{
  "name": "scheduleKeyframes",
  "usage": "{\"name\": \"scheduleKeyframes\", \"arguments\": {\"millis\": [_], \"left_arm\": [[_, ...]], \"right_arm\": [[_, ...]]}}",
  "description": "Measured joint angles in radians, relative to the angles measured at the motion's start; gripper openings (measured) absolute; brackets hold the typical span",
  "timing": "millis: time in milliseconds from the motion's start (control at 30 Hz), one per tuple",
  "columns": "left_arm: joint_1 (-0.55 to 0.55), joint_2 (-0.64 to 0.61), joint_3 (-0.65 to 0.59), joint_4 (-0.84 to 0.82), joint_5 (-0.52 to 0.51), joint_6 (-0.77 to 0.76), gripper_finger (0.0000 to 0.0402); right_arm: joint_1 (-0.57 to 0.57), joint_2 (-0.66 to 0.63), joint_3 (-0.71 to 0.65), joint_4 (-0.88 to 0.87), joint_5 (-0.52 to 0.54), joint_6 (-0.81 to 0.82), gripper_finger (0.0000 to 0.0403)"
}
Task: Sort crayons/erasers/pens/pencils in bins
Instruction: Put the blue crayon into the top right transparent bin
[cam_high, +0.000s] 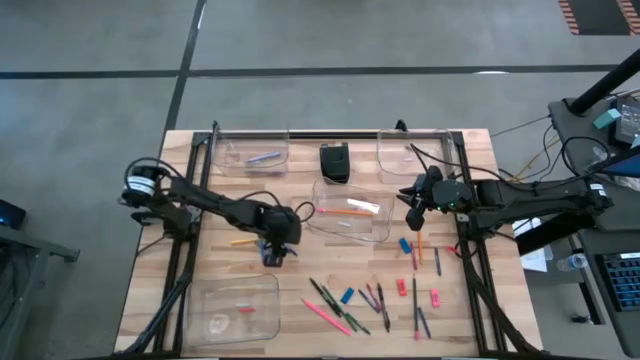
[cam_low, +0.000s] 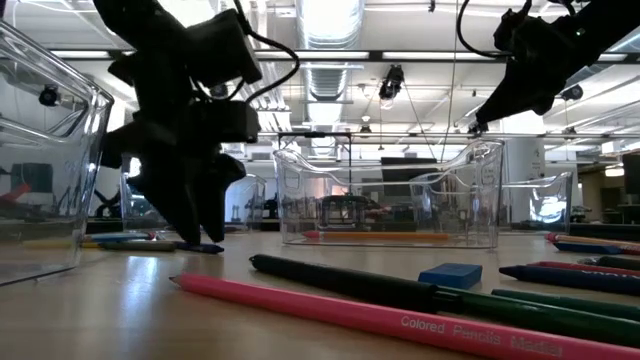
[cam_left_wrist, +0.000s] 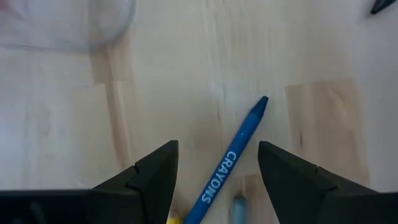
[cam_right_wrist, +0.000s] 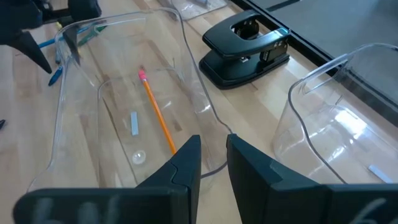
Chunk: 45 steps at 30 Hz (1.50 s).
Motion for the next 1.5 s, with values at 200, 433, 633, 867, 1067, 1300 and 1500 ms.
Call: {"name": "scheduleKeyframes", "arguments": {"millis": [200,433,633,867,1067,1300,1500], "left_arm": [[0.000,0.051,0.002,0.010,-0.003,0.011,0.0206],[-0.004,0.122,-0.008,0.017,-0.035,0.057,0.0148],[-0.004,0.140,-0.010,0.039,-0.042,0.060,0.0060],[-0.003,0.100,-0.010,0.056,-0.051,0.062,0.0011],[-0.001,-0.018,-0.015,0.040,-0.077,0.064,0.0005],[-0.001,-0.183,-0.021,0.039,-0.076,0.088,0.0002],[-0.001,-0.306,-0.019,0.069,-0.092,0.089,0.0001]], "right_arm": [[0.000,0.000,-0.001,0.000,0.000,0.000,0.0068],[0.000,0.000,-0.001,0.000,0.000,0.000,0.0068],[0.000,0.000,-0.001,0.000,0.000,0.000,0.0068],[0.000,0.000,-0.002,0.000,0.000,-0.002,0.0068],[0.000,-0.001,-0.002,-0.001,0.000,-0.003,0.0068],[0.000,-0.002,-0.002,-0.004,0.000,-0.003,0.0068],[0.000,-0.001,-0.002,0.003,-0.003,-0.003,0.0068]]}}
